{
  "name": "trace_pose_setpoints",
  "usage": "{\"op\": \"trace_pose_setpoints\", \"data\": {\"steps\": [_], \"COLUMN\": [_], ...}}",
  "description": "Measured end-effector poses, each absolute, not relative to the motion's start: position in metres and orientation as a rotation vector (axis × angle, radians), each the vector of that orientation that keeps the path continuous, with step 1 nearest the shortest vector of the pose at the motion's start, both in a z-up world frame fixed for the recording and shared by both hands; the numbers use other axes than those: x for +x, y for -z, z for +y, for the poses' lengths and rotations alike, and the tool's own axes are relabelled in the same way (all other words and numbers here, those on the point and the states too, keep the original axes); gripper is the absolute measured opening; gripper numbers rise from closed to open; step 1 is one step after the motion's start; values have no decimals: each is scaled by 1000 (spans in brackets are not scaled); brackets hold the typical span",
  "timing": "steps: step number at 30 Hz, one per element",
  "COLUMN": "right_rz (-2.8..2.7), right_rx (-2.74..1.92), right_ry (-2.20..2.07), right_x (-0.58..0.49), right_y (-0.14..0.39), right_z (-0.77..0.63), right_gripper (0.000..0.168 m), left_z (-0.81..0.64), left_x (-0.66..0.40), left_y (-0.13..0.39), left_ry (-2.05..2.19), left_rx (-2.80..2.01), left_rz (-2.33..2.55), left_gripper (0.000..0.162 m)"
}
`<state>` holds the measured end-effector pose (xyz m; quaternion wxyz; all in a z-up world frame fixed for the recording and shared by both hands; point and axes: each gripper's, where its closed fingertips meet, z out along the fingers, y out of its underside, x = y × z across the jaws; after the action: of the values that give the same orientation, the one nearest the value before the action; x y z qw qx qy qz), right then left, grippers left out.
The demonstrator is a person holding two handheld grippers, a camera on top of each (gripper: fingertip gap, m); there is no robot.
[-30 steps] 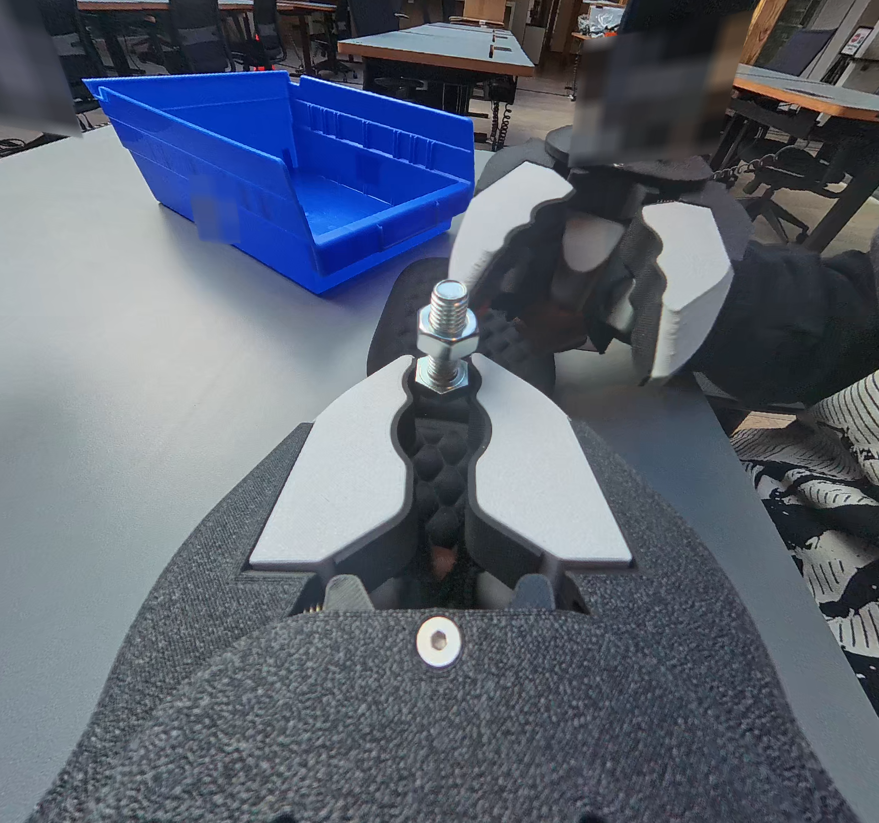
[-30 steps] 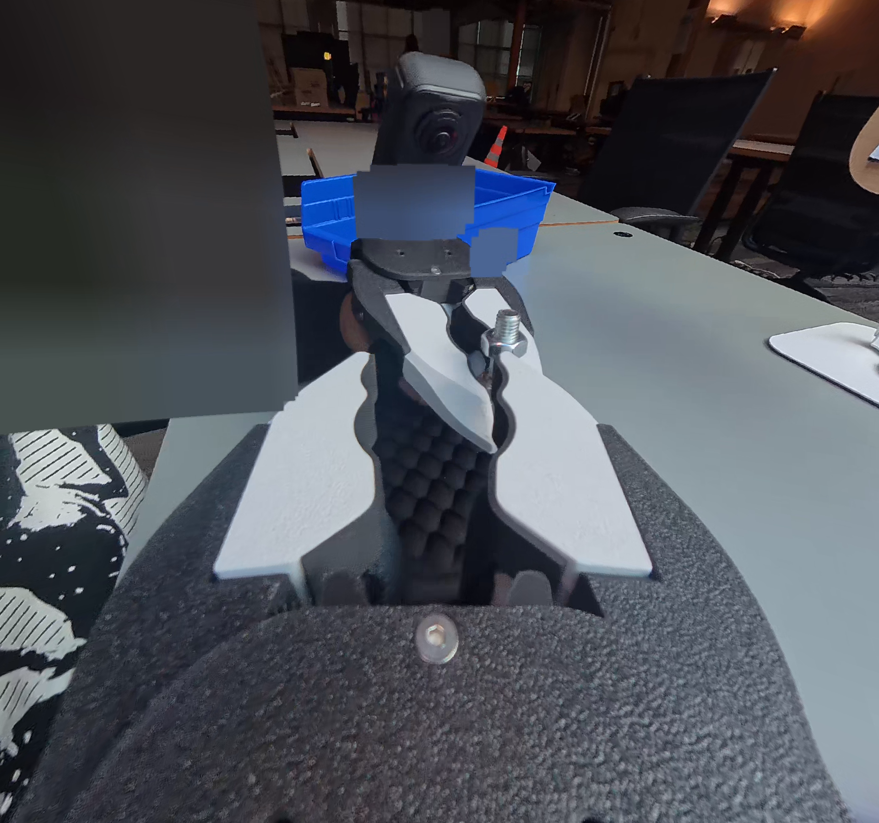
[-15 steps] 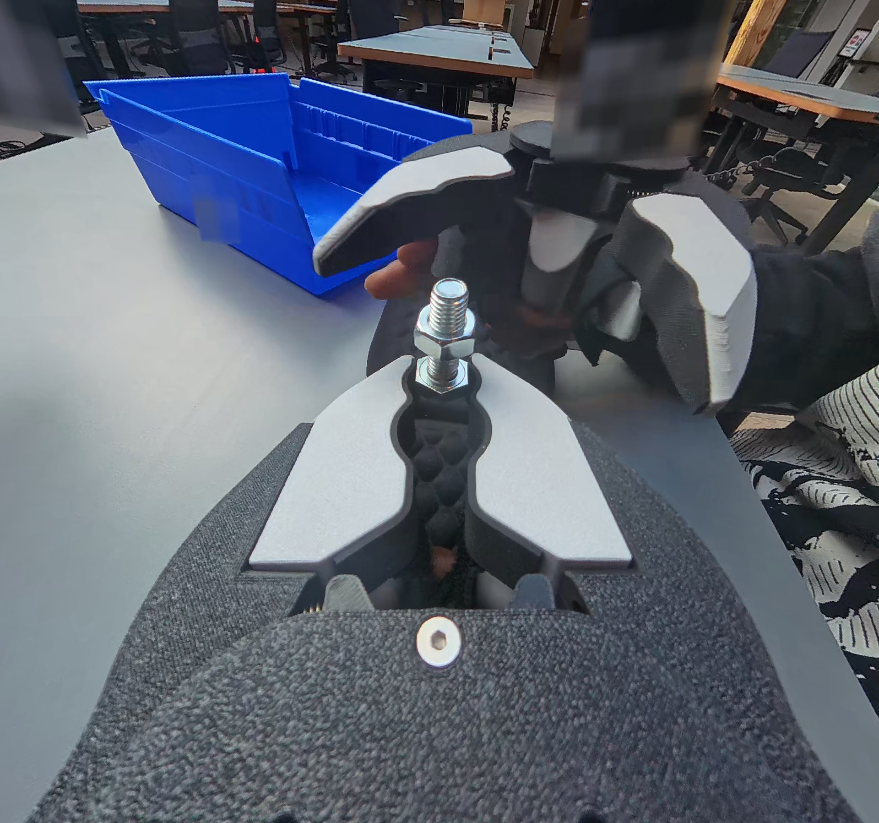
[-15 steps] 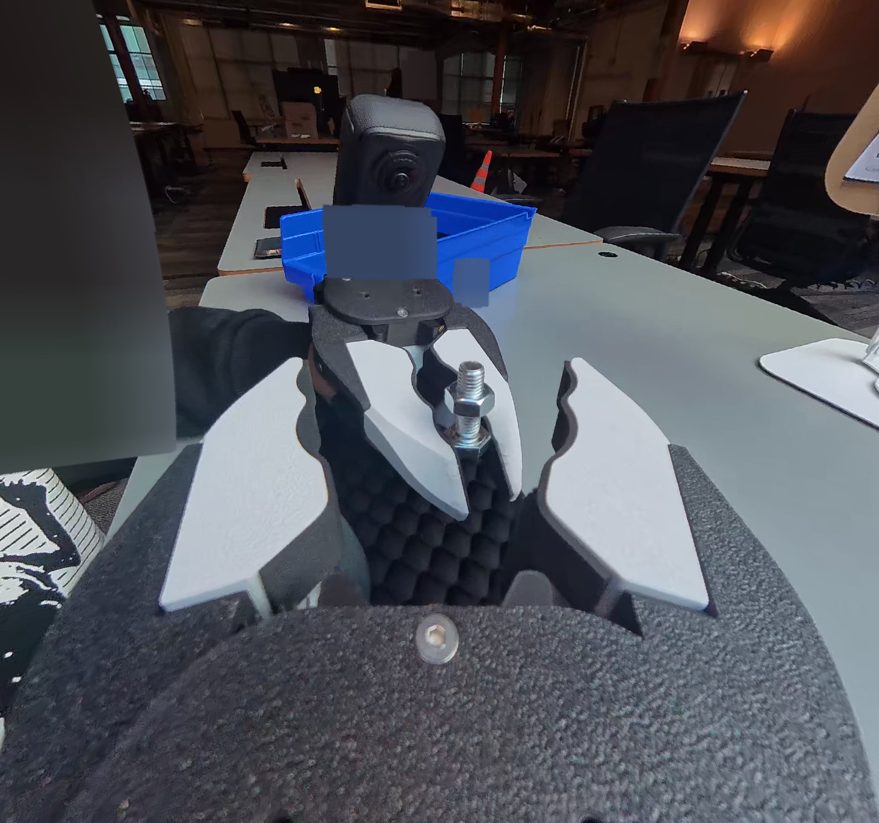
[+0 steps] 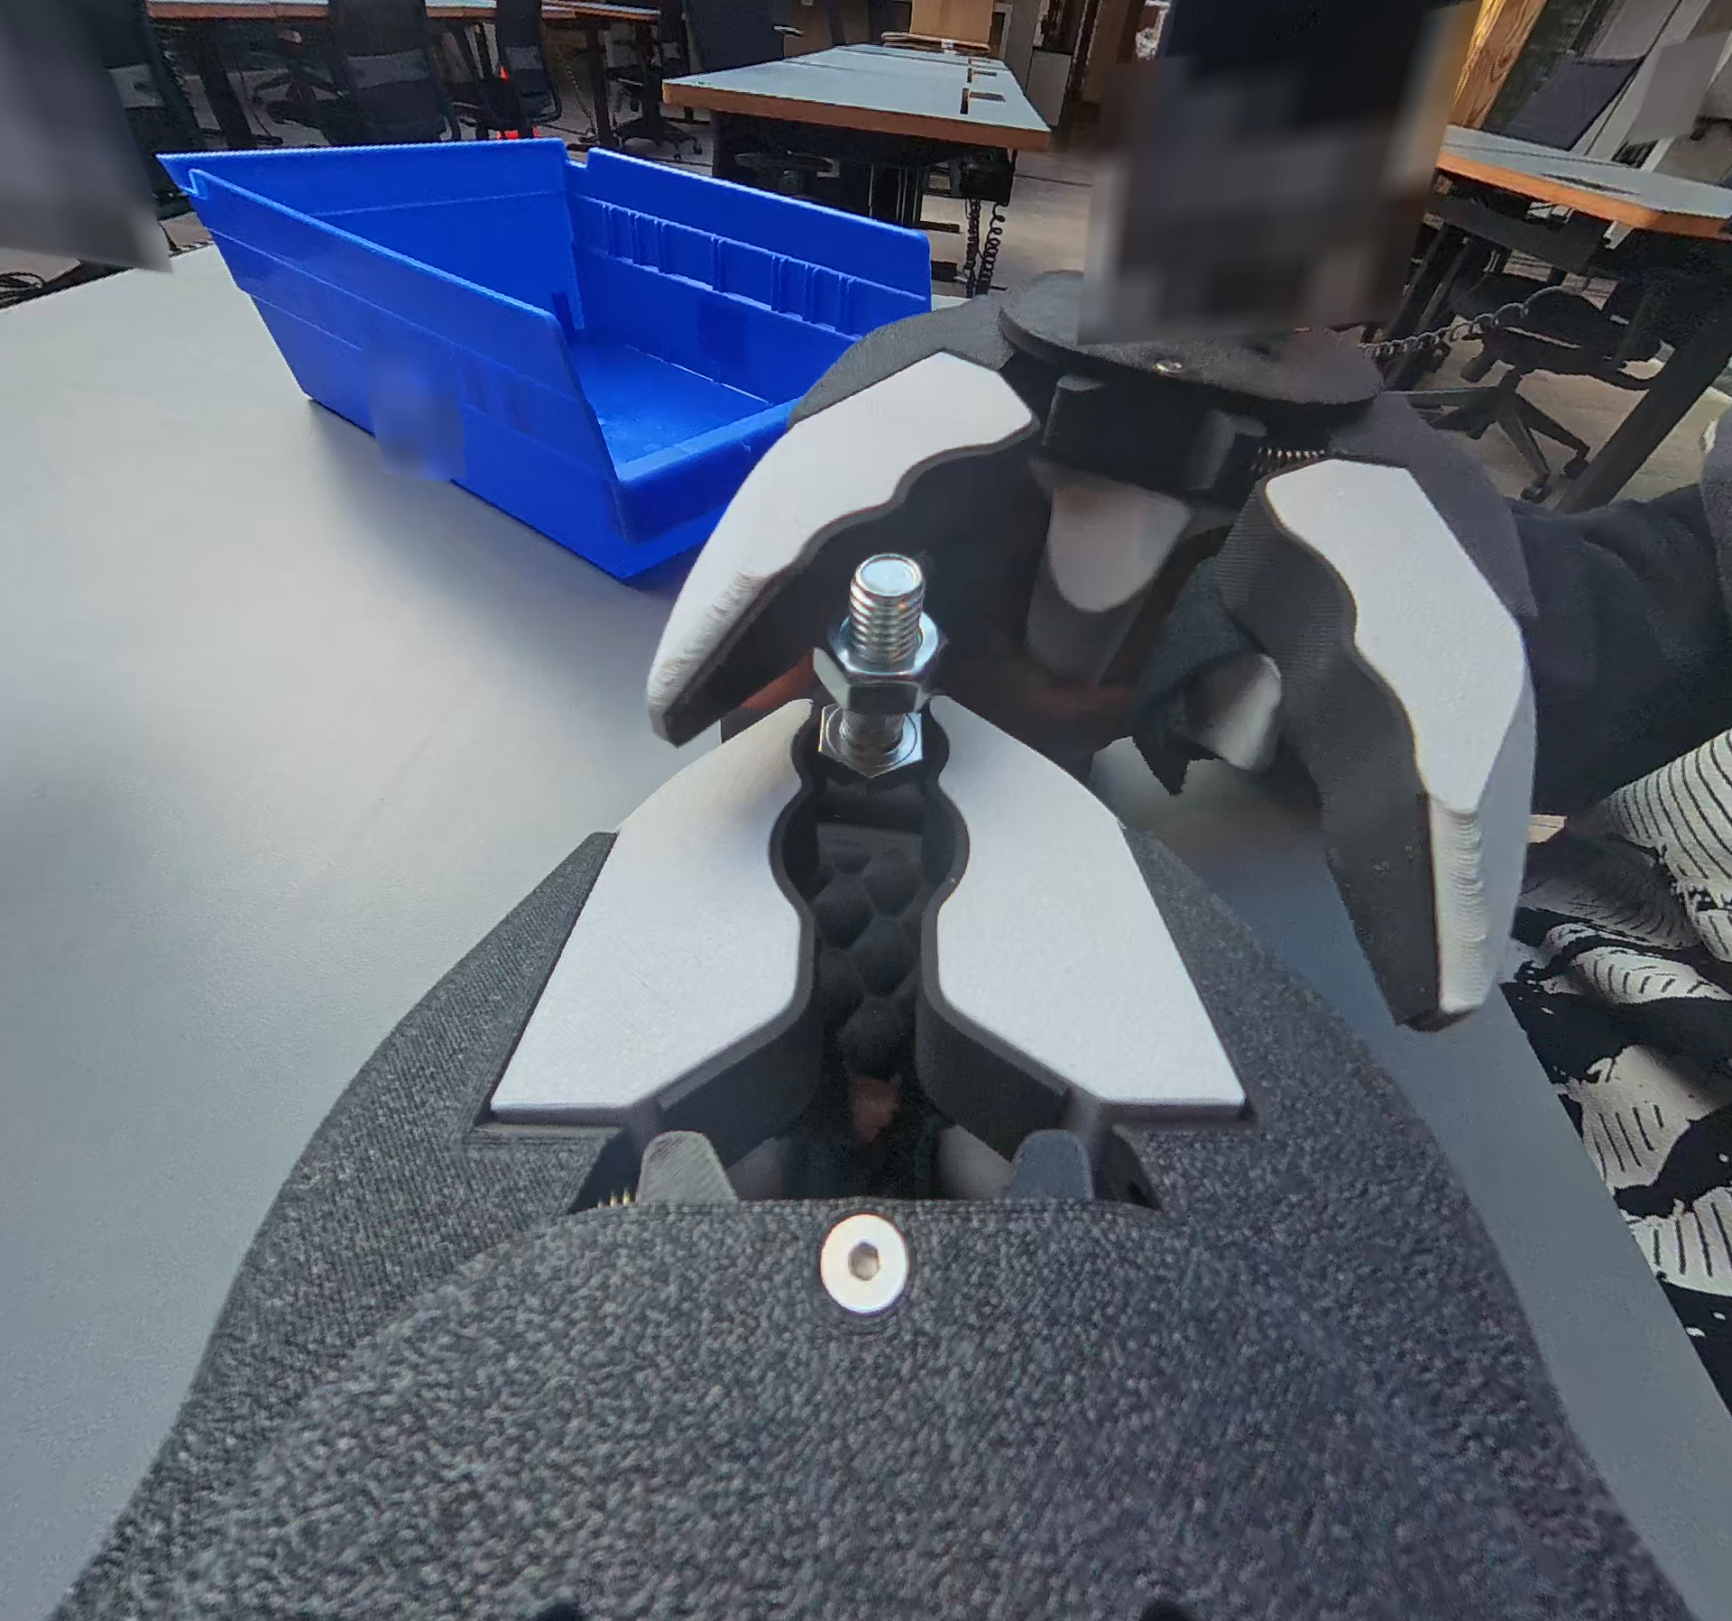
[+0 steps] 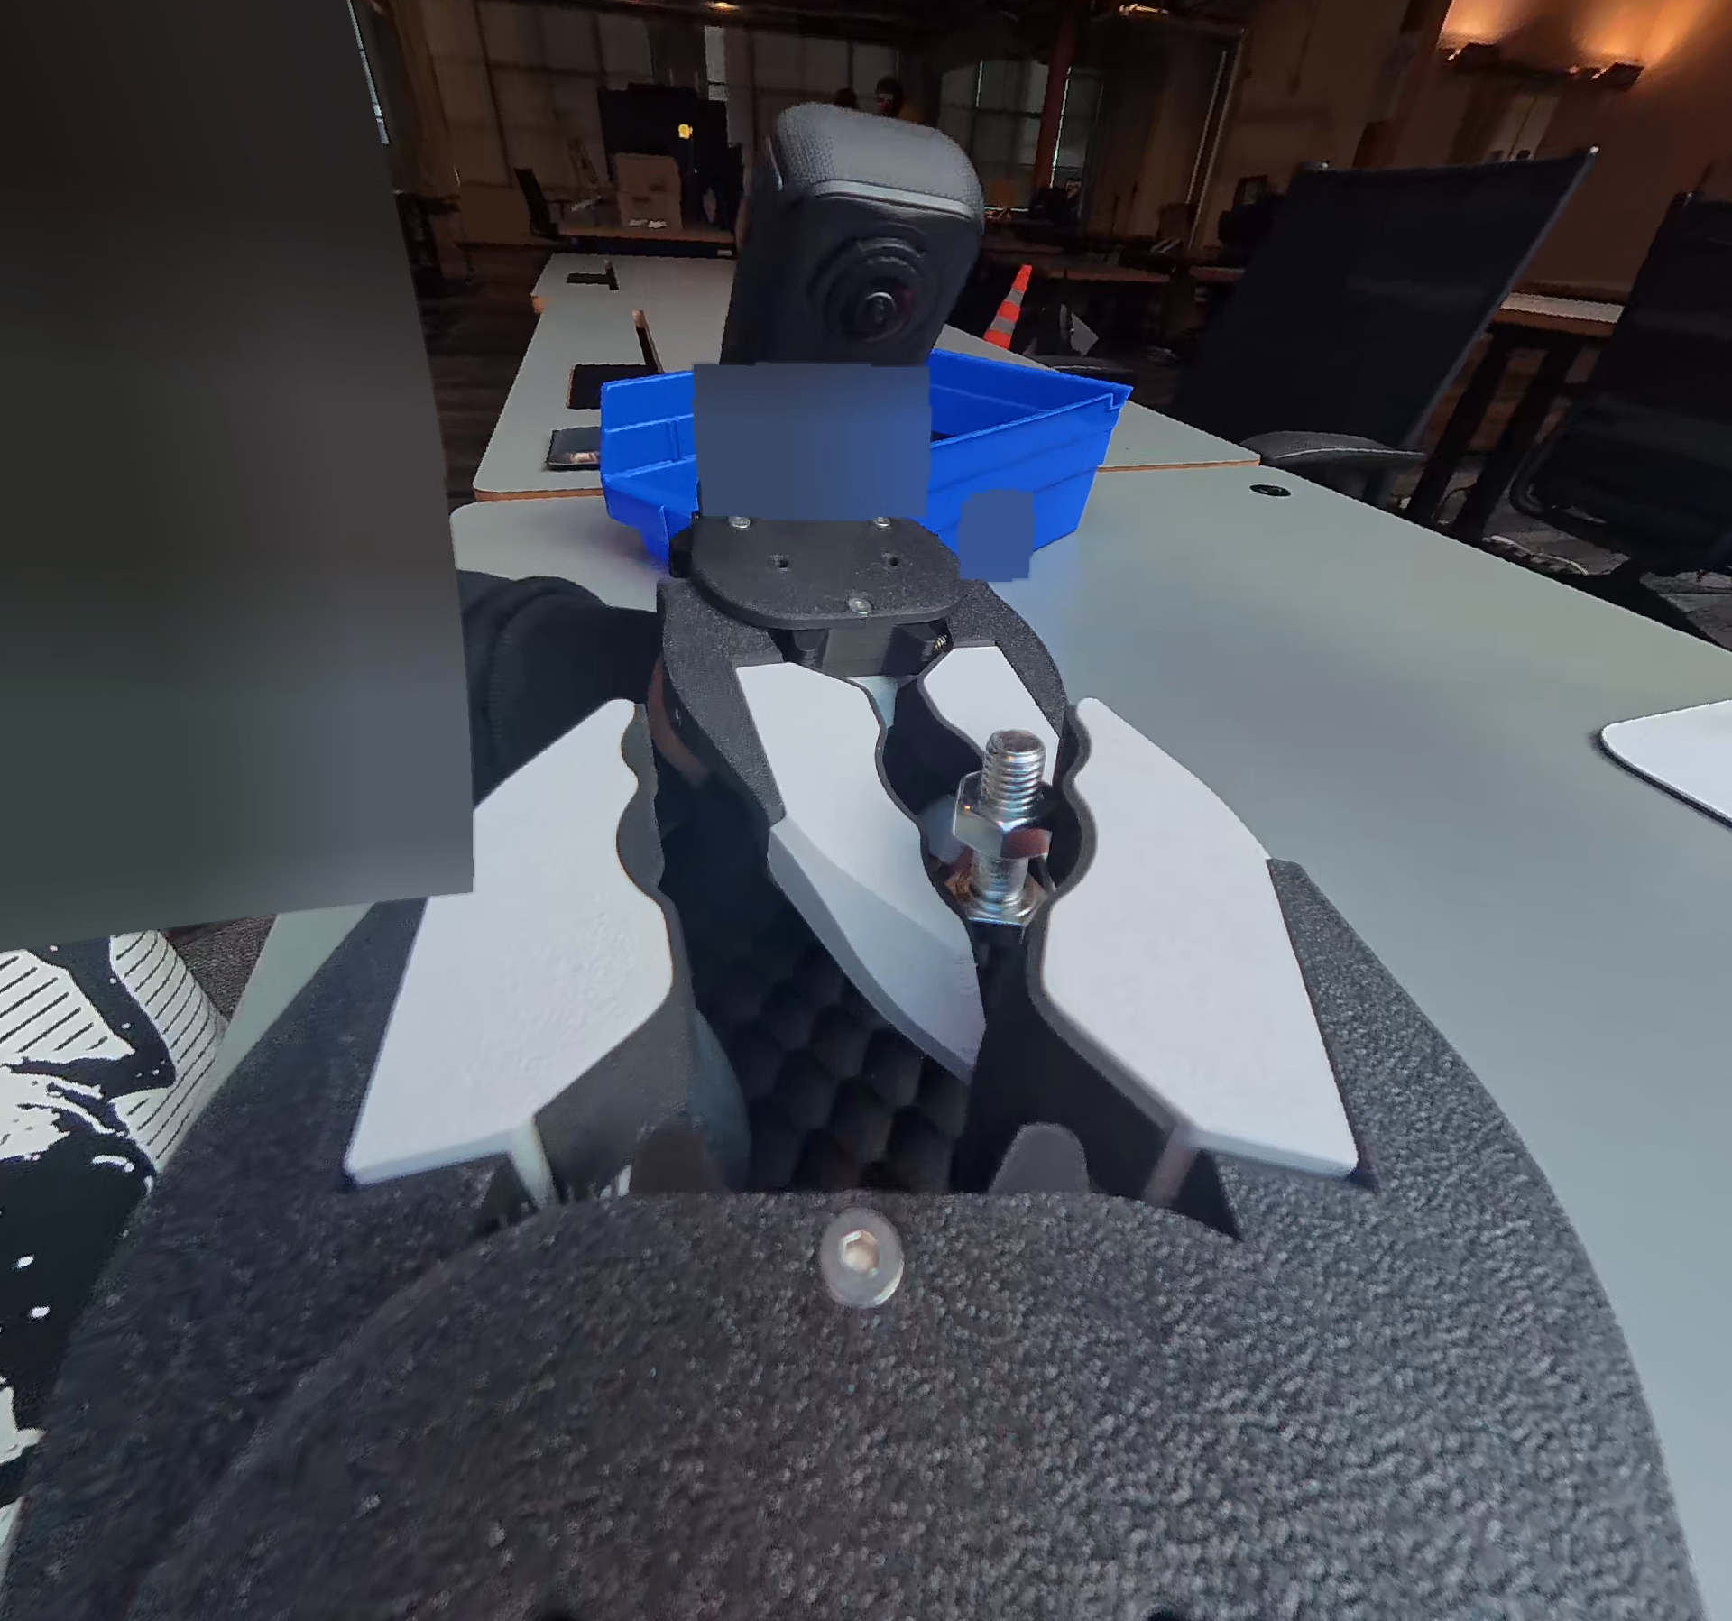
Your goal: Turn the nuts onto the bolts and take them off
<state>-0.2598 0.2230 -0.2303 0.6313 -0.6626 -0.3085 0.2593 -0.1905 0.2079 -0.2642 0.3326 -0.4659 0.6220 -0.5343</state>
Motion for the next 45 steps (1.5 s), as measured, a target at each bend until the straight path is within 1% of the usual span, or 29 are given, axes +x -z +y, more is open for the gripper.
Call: {"op": "trace_pose_setpoints", "data": {"steps": [4, 6, 7, 8, 9, 13, 15, 16, 18, 22, 23, 25, 27, 28, 29, 30, 34, 35, 37, 38, 39, 42, 45], "right_rz": [-676, -654, -645, -650, -656, -656, -697, -728, -763, -963, -1018, -1098, -1161, -1174, -1173, -1172, -1100, -1061, -967, -905, -832, -563, -298], "right_rx": [-1523, -1521, -1520, -1520, -1522, -1546, -1586, -1628, -1750, -1929, -1960, -2018, -2050, -2053, -2048, -2041, -2004, -1993, -1986, -1997, -2017, -2103, -2180], "right_ry": [-591, -588, -584, -584, -586, -517, -489, -478, -405, -382, -368, -312, -275, -269, -266, -284, -270, -260, -208, -175, -133, 11, 163], "right_x": [-248, -239, -235, -231, -227, -212, -209, -209, -202, -211, -214, -216, -217, -218, -219, -221, -217, -211, -188, -170, -147, -60, 27], "right_y": [232, 232, 232, 232, 233, 229, 225, 224, 223, 216, 216, 219, 224, 226, 227, 228, 224, 221, 209, 203, 196, 182, 181], "right_z": [213, 205, 201, 195, 190, 185, 186, 187, 197, 208, 210, 217, 219, 220, 222, 221, 223, 224, 227, 230, 233, 246, 257], "right_gripper": [76, 68, 61, 49, 43, 42, 39, 32, 6, 7, 10, 22, 23, 22, 14, 9, 9, 8, 9, 9, 9, 9, 9], "left_z": [206, 206, 207, 207, 208, 207, 207, 207, 207, 207, 207, 206, 206, 206, 206, 206, 208, 208, 212, 213, 215, 220, 226], "left_x": [-190, -190, -190, -190, -190, -190, -190, -190, -190, -190, -190, -189, -189, -189, -189, -189, -189, -190, -189, -189, -188, -187, -188], "left_y": [266, 266, 265, 265, 265, 265, 265, 265, 265, 266, 267, 267, 268, 267, 267, 268, 266, 264, 262, 262, 263, 262, 257], "left_ry": [1380, 1383, 1386, 1390, 1392, 1389, 1385, 1385, 1383, 1369, 1364, 1355, 1353, 1354, 1356, 1356, 1375, 1381, 1386, 1393, 1398, 1439, 1484], "left_rx": [-1211, -1212, -1214, -1215, -1217, -1217, -1217, -1216, -1216, -1213, -1211, -1208, -1207, -1207, -1206, -1209, -1218, -1209, -1225, -1242, -1264, -1309, -1324], "left_rz": [1641, 1639, 1634, 1632, 1628, 1632, 1634, 1634, 1633, 1641, 1644, 1650, 1652, 1652, 1653, 1653, 1635, 1623, 1593, 1585, 1576, 1542, 1485], "left_gripper": [18, 18, 18, 18, 18, 18, 18, 18, 18, 18, 18, 18, 18, 18, 18, 18, 18, 27, 51, 61, 66, 74, 80]}}
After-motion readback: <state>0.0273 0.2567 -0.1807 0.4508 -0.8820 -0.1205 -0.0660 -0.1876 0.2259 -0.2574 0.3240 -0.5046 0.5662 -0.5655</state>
